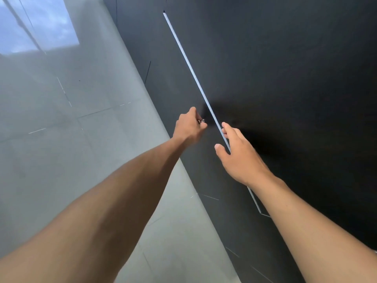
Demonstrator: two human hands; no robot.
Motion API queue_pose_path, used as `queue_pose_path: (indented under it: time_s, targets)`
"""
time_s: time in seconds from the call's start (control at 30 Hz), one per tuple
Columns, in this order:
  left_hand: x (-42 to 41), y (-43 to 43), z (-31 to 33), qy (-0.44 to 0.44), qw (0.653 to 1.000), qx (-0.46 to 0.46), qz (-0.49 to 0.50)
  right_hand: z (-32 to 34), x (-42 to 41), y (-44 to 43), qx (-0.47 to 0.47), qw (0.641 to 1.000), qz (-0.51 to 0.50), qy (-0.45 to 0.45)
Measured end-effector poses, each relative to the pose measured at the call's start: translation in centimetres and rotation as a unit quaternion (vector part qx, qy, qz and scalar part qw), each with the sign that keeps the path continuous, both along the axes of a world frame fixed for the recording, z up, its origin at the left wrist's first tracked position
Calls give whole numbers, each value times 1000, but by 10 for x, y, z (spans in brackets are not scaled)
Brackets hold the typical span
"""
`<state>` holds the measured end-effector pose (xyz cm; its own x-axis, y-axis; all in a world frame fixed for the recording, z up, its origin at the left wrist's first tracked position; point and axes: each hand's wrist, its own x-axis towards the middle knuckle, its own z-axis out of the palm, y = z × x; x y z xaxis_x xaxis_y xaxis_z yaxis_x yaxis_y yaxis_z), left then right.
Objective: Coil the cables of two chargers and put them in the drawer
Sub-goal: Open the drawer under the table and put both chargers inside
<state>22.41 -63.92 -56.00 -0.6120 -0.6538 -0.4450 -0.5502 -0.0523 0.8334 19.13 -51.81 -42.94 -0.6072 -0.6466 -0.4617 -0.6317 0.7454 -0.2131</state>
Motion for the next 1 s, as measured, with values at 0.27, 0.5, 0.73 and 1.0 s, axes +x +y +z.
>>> queue_pose_path:
  time_s: [0.27,0.5,0.73,1.0]
  targets:
    - [20,-6,-4,-5,1000,20,4,-6,3,8,12,999,-25,-31]
    - [78,-18,-5,-11,999,49,5,-11,12,28,86,991,-81,-66]
    - [121,-16,-2,-1,993,108,46,-16,73,36,106,983,-91,-123]
    - [163,-3,6,17,983,146,106,-27,104,48,71,974,-132,-167]
